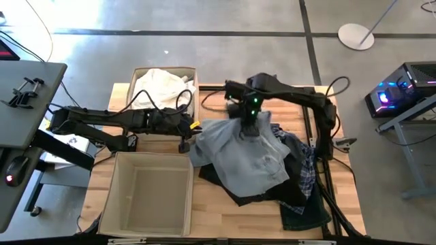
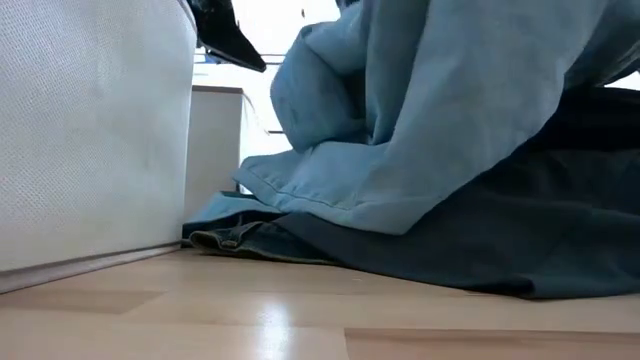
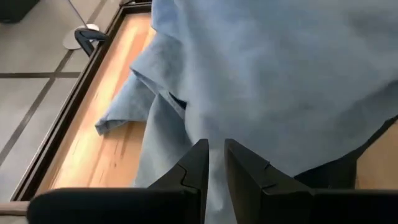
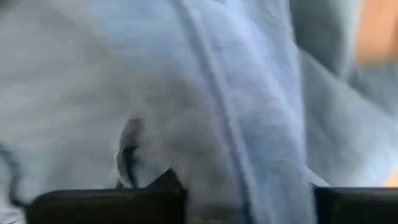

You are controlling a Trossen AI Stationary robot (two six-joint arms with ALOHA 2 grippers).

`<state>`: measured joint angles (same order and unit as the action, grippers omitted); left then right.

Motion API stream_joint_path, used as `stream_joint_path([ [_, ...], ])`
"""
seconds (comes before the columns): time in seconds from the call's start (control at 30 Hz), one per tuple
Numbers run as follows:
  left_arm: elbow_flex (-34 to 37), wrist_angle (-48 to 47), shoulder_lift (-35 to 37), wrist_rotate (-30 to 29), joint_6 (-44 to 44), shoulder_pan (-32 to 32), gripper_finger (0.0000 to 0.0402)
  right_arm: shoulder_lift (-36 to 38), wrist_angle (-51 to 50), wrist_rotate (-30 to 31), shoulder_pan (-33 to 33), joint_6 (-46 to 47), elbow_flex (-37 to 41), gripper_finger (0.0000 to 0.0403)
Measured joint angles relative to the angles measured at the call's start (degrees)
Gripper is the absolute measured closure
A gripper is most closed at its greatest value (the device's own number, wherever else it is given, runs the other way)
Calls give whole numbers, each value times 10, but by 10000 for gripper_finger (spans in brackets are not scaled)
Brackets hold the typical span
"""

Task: Sort clothes
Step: Put the blue jeans into the top brown laundry organizer

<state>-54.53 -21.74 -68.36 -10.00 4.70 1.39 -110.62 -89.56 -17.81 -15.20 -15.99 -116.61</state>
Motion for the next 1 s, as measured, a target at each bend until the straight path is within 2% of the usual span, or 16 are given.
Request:
stream_joint_path([
  [0.2, 14, 13, 0, 0, 0, 0, 358, 0, 26, -4, -122, -13, 122, 267],
  [0.3, 15, 23, 0, 0, 0, 0, 358, 0, 19, 5, -176, -22, 140, 229],
  [0.47, 15, 41, 0, -3, 0, 1, 358, 21, 18, 27, -217, -24, 71, 205],
  [0.6, 15, 54, 0, -9, 0, 1, 358, 56, 17, 95, -216, 5, -30, 204],
  [0.7, 15, 54, 0, -9, -5, -2, 358, 101, 20, 115, -176, 48, -80, 206],
  [0.77, 15, 53, 0, -9, -13, -6, 358, 143, 30, 109, -111, 54, -83, 208],
  [0.87, 15, 51, 0, -9, -15, -14, 358, 196, 87, 110, 17, 59, -45, 210],
  [1.0, 21, 61, 0, -13, -15, -27, 358, 250, 201, 118, 180, 143, 48, 210],
])
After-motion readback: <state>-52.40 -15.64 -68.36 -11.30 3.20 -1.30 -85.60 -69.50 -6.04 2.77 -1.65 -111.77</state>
